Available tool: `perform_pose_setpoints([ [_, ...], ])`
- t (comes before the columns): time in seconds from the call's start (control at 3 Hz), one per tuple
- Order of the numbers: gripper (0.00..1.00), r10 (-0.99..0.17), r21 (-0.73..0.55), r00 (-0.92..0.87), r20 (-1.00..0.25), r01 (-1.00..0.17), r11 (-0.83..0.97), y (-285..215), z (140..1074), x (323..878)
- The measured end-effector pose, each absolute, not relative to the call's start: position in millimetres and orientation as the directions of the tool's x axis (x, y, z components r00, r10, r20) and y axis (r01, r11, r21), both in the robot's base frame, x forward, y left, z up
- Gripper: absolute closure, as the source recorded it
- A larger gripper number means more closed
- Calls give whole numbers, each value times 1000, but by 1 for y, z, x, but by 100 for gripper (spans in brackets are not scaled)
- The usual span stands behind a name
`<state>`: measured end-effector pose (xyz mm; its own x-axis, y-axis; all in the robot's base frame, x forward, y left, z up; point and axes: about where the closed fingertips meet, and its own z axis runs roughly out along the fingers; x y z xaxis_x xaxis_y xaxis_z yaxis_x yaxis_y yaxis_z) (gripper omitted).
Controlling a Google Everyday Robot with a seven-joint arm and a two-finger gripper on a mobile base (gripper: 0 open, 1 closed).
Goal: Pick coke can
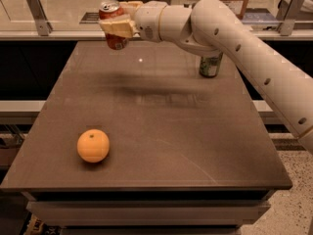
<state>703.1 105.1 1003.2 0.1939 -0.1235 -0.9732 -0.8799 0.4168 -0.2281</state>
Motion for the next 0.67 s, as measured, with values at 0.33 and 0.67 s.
perform_pose_setpoints([
  [0.33,100,-126,-262,230,-965,-871,416,104,1017,702],
  [0.67,100,-126,-262,230,-965,-871,416,104,1017,702],
])
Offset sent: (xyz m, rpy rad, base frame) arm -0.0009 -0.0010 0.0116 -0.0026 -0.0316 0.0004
